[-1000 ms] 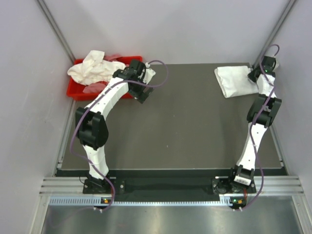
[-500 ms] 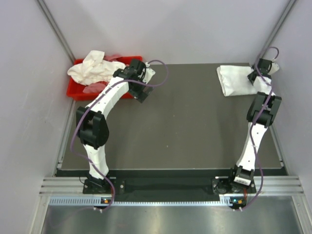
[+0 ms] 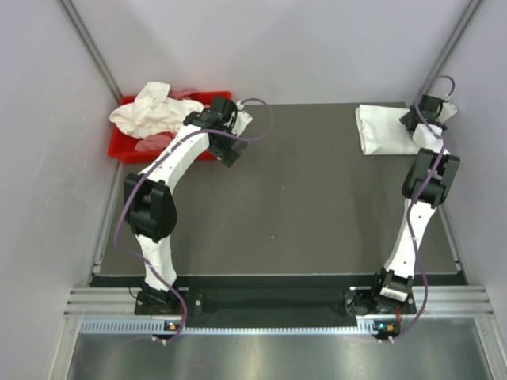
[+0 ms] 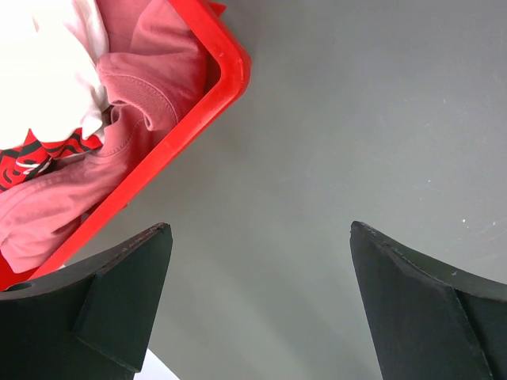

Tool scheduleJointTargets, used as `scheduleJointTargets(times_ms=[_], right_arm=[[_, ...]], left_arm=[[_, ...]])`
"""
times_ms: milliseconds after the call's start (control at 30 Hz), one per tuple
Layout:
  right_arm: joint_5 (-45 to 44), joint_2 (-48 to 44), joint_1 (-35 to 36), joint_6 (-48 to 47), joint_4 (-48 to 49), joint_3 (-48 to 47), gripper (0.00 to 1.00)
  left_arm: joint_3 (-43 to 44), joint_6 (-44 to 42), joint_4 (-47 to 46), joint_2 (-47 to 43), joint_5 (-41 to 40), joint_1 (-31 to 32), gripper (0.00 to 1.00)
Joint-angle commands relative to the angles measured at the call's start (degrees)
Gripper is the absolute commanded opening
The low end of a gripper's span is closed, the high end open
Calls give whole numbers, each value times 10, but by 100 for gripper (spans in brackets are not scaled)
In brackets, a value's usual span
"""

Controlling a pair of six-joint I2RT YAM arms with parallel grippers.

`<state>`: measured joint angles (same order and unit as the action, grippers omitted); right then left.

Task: Fold and stack the t-shirts
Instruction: Neatly place the folded tshirt to the corner

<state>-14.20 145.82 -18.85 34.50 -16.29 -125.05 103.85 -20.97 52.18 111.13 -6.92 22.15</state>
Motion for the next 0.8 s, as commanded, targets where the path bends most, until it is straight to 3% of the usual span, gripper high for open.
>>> scheduleJointTargets(times_ms=[0,100,200,233,367,467,767], right_arm=[[-45,-124,1,-49,44,69,80],[-63,-206,21,-93,57,161,77],[-61,-274,36,-104,62,259,63],[-56,-289,41,-104,64,282,44],[39,-301,52,-84,53,332,3],[122,-257,58,-59,1,295,0],[188,-159,74,-32,-44,220,0]], left_arm=[[20,-7,8,-21,4,-4,99],[21,-6,10,-21,11,-4,99],[21,-4,10,-22,16,-4,99],[21,-5,10,-22,18,-4,99],[21,-4,10,-23,23,-4,99],[19,-3,10,-28,23,-5,99],[17,-7,6,-36,21,-10,99]])
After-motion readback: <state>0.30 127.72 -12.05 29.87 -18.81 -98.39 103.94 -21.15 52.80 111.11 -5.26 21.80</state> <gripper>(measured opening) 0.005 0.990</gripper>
